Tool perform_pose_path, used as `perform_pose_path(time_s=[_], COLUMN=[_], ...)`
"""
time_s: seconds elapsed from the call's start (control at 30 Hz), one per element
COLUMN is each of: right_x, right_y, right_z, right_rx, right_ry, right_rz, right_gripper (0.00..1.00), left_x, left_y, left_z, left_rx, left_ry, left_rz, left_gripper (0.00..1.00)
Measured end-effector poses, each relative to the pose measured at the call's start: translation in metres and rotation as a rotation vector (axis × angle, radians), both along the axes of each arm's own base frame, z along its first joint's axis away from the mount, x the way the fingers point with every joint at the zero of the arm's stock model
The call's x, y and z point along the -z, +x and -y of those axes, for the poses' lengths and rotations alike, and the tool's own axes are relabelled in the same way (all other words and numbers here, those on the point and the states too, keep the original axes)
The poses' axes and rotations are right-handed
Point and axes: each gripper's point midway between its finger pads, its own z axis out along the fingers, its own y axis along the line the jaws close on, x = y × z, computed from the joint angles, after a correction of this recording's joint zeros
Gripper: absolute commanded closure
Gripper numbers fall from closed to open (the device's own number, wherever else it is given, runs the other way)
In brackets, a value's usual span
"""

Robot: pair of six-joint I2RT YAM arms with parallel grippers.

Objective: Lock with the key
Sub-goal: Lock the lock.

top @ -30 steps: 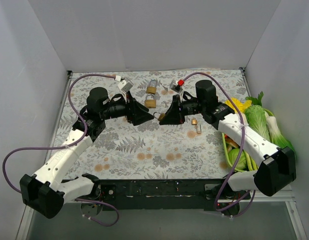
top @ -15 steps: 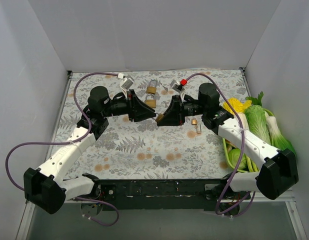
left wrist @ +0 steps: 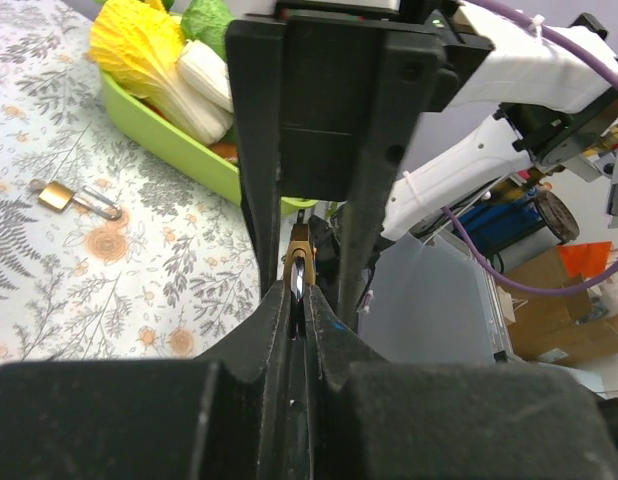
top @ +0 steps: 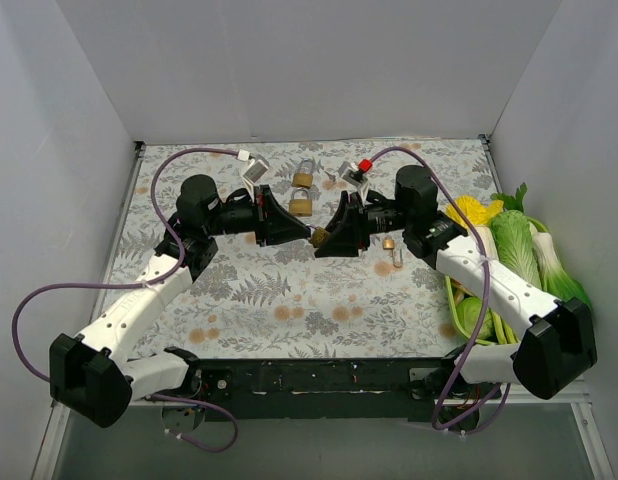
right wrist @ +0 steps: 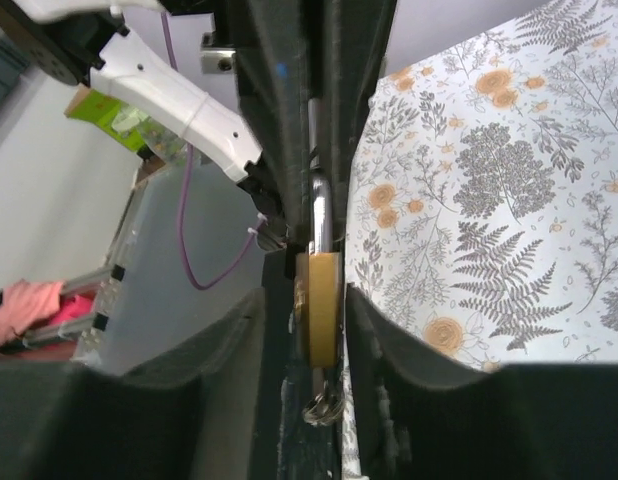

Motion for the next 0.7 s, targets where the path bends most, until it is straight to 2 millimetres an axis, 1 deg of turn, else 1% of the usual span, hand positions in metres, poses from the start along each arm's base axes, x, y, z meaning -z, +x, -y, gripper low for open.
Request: perform_pose_path(time_s=[0.1,0.17,0.23,0.33,0.4,0.5,0.57,0.7], right_x=[0.004,0.007,0.012,0.021,0.021,0.016,0.013,0.012], right_y=[-0.001,0.000,0.003,0.008,0.012,0.012,0.011,0.007], right_z=[0.002,0.006,0.011,0.022,0.028,0.030,0.030,0.028], right_rx=[-0.005,-0.003,0.008,0.029,0.035,0.027,0.019,-0.011], right_ry=[-0.027,-0.048,-0.073,-0.123,-0.146,-0.152,-0.151,-0.148], right_rz=[0.005,0.016,0.016,0.008,0.018,0.050,0.067,0.074], right_gripper=[0.25,0.25,0.30,0.37,0.43,0.46,0.46,0.48], left_x=[0.005,0.007,0.009,0.012,0.012,0.008,0.006,0.006], left_y=[0.008,0.013,0.016,0.011,0.006,-0.002,-0.006,-0.010], left_z=[-0.007,-0.013,-0.017,-0.018,-0.019,-0.021,-0.022,-0.022], left_rx=[-0.030,-0.047,-0.057,-0.036,-0.019,0.008,0.026,0.045], left_ry=[0.009,0.015,0.023,0.035,0.040,0.037,0.035,0.035], left_rz=[-0.020,-0.022,-0.019,-0.010,0.000,0.027,0.043,0.059], left_gripper=[1.00,1.00,1.00,1.00,1.00,1.00,1.00,1.00])
